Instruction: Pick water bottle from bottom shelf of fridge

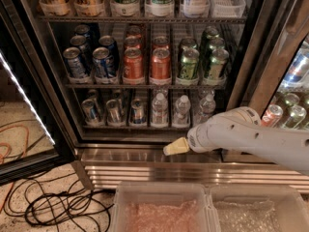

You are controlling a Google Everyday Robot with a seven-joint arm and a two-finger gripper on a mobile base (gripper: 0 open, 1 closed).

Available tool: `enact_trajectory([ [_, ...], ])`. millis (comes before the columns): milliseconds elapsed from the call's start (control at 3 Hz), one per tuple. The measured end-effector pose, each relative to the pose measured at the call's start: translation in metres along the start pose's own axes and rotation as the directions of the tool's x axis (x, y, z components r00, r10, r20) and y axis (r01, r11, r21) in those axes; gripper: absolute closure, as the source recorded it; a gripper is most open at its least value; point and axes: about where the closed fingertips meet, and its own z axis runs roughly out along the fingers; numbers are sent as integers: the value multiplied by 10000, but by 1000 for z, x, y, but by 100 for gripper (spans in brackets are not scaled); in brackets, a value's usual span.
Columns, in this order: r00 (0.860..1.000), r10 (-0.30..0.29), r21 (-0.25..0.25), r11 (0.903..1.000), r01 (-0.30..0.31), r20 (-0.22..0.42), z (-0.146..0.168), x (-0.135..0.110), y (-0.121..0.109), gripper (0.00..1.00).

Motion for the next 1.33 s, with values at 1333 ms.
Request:
enact_trajectory([
  [1333,9895,705,501,9957,-773,1264,24,-50,-14,0],
])
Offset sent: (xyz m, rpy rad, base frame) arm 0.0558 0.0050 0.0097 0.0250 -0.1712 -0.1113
